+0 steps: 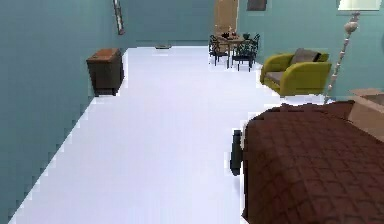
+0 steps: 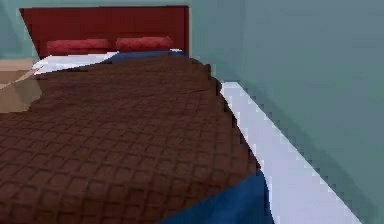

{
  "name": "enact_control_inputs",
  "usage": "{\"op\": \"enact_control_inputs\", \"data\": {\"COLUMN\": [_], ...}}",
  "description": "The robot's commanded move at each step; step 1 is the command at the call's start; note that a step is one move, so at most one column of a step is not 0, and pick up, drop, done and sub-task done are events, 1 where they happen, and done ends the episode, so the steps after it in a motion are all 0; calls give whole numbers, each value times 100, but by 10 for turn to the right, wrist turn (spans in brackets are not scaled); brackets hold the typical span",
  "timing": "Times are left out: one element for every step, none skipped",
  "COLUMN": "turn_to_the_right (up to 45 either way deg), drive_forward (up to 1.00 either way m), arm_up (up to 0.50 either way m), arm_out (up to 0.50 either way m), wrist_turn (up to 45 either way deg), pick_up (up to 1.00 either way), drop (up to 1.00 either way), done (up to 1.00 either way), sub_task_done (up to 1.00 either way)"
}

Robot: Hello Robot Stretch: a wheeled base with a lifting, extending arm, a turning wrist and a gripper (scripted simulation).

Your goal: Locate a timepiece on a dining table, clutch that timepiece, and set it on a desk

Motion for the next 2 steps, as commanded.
{"op": "enact_control_inputs", "data": {"turn_to_the_right": [0, 0], "drive_forward": [100, 65], "arm_up": [0, 0], "arm_out": [0, 0], "wrist_turn": [0, 0], "pick_up": [0, 0], "drop": [0, 0], "done": [0, 0], "sub_task_done": [0, 0]}}
